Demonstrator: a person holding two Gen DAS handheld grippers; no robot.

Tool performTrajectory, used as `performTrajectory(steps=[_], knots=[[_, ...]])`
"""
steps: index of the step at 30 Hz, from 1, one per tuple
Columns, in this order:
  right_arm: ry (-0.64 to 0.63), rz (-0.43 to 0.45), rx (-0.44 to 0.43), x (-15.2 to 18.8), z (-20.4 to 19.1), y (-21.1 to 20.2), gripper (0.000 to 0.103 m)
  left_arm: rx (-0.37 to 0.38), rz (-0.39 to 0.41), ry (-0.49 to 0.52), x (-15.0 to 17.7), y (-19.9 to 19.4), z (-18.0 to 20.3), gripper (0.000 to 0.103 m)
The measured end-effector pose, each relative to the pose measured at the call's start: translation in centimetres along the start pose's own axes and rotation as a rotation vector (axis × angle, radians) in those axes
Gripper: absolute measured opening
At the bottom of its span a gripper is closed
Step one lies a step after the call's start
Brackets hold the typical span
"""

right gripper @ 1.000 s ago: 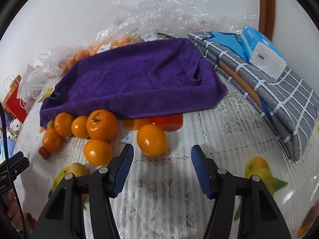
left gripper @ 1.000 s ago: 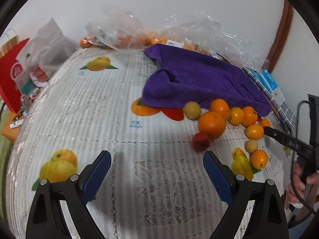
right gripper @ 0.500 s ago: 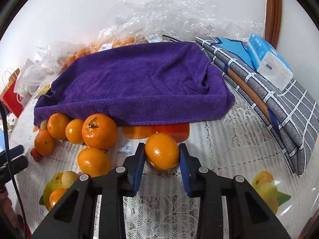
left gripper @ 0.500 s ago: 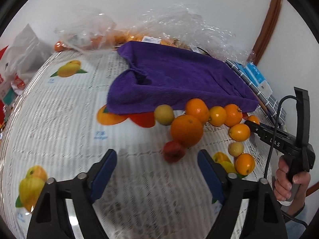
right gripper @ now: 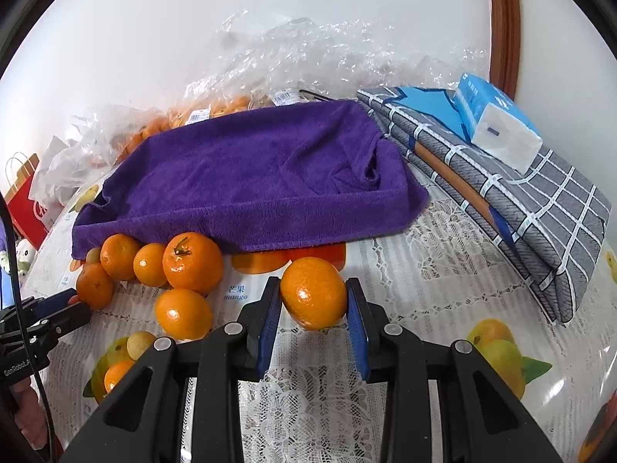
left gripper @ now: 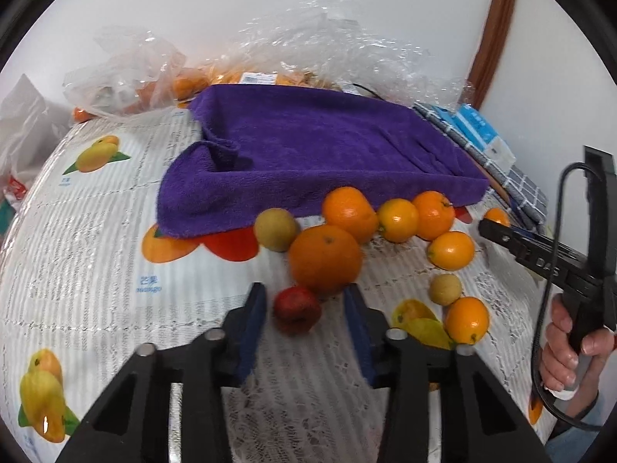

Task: Organize fruits
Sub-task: 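Grasp the small red fruit with the left tool while the right tool grasps an orange, then carry both fruits over the purple towel and open both tools to release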

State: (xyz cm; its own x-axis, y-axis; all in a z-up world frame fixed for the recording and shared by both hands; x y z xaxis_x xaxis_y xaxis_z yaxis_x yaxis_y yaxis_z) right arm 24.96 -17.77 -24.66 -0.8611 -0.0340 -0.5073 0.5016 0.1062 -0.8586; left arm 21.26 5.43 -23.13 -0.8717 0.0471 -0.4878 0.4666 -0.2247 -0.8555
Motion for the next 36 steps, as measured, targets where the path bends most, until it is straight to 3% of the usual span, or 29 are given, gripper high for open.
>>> performTrajectory(steps=[7, 20, 29, 36], knots=[[0.002, -0.002, -0.037, 0.1, -0.1, 0.0, 0.033, 0.032, 0.008, -0.013, 0.1, -0.2, 0.0, 0.025], [0.024, 0.029, -0.043, 0.0, 0.4, -0.5, 0.033, 0.103, 0.055, -0.039, 0.4, -1.4, -0.7, 0.025], [0.055, 0.062, -0.06, 0.0, 0.9, -1.2, 0.033, 0.1, 0.102, -0.056, 0.2, -2.3, -1.1, 0.025], [0.097, 0.022, -0.077, -0.1, 1.4, -1.0, 0.033, 0.124, 0.13, -0.09, -0.6, -3.6, -1.3, 0.025]])
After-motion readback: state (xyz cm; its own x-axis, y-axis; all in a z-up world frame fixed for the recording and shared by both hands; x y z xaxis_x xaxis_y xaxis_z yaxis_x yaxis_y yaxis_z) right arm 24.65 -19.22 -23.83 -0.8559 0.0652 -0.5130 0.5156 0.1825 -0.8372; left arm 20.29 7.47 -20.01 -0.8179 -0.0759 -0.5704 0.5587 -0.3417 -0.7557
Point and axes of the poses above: each gripper's, at about its wrist camera, not at the fingertips, and y roughly the way its jaws point, z to its right, x to its underside, the point moved 7 cm from there along y, roughly the way its jaws point, and after that the axes turned 12 degrees about -z, right-handed, at the moved point
